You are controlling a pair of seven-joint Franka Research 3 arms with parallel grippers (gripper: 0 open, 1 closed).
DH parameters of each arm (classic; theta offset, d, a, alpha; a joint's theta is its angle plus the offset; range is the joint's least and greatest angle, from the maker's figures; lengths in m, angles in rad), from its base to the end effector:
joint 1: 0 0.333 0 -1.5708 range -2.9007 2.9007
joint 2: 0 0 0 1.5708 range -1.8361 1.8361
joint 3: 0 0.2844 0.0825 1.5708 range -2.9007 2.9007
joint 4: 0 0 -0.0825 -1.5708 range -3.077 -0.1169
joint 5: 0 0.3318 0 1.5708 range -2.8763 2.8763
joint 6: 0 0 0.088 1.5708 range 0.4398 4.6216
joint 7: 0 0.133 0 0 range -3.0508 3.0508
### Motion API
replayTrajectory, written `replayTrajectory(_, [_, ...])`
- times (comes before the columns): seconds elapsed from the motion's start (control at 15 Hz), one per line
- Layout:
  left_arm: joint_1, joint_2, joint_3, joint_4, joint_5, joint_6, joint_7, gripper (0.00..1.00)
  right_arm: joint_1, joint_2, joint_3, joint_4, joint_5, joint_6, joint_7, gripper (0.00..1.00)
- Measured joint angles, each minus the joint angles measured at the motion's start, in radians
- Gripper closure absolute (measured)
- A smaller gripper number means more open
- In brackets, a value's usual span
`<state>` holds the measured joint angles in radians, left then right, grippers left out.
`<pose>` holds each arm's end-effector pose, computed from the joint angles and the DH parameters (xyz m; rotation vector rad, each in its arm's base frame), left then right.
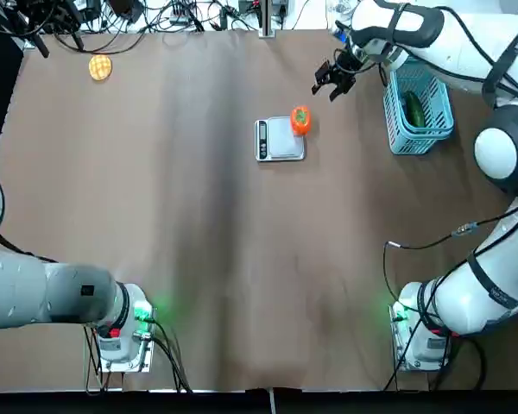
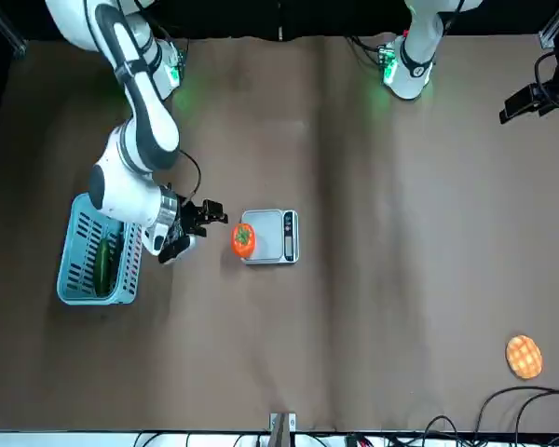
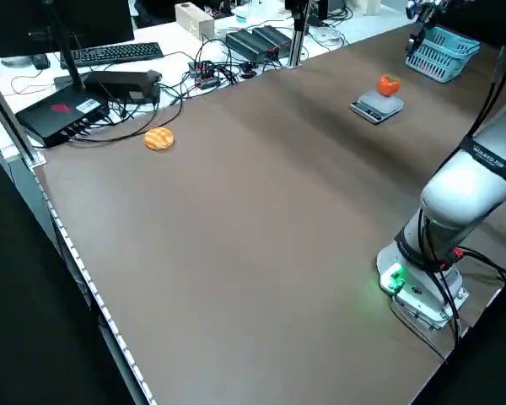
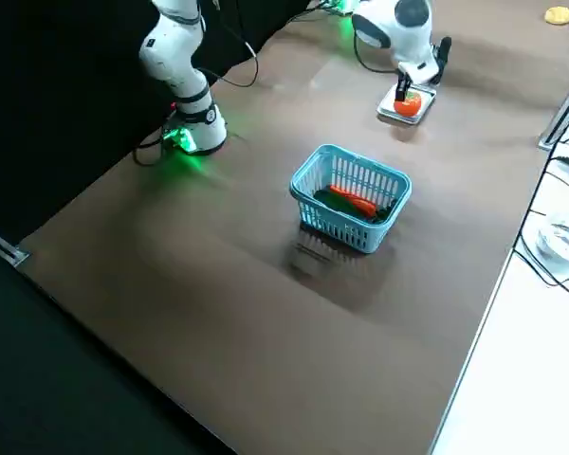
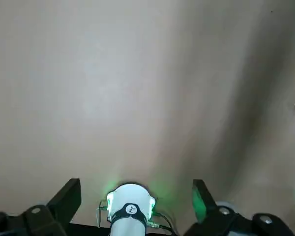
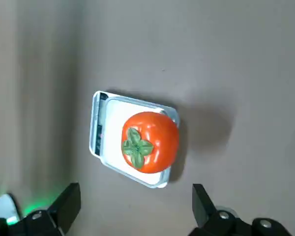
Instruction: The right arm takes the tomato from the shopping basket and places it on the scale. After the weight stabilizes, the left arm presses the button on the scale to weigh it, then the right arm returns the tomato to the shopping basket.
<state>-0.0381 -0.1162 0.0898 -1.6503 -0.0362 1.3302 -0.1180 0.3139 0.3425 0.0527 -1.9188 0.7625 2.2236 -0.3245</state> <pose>0.4365 0.0194 0.5715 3.0756 0.2512 -0.3186 0.5232 0.2382 0.3013 -2.5208 -0.2506 0.0669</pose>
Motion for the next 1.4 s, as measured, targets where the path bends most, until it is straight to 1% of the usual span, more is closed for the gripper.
replayTrajectory(0.27, [0.006,0.000,0.002,0.000,0.000,0.000,0.000,0.00,-0.018,0.067,-0.004,-0.015,0.215,0.001,-0.182,0.00])
replayTrajectory(0.67, [0.012,0.000,0.002,0.000,0.000,-0.001,0.000,0.01,-0.064,0.194,-0.006,-0.013,0.489,0.001,-0.489,0.00])
replayTrajectory(0.87, [0.013,0.000,0.002,0.000,0.000,-0.001,0.000,0.00,-0.064,0.231,-0.004,-0.005,0.553,-0.001,-0.549,0.00])
replayTrajectory(1.13, [0.016,0.000,0.003,0.000,0.000,-0.001,0.000,0.00,-0.061,0.249,-0.001,0.001,0.624,-0.048,-0.563,0.00])
replayTrajectory(1.4, [0.016,0.000,0.003,0.000,0.000,-0.001,0.000,0.00,-0.054,0.268,0.002,0.004,0.674,-0.054,-0.564,0.00])
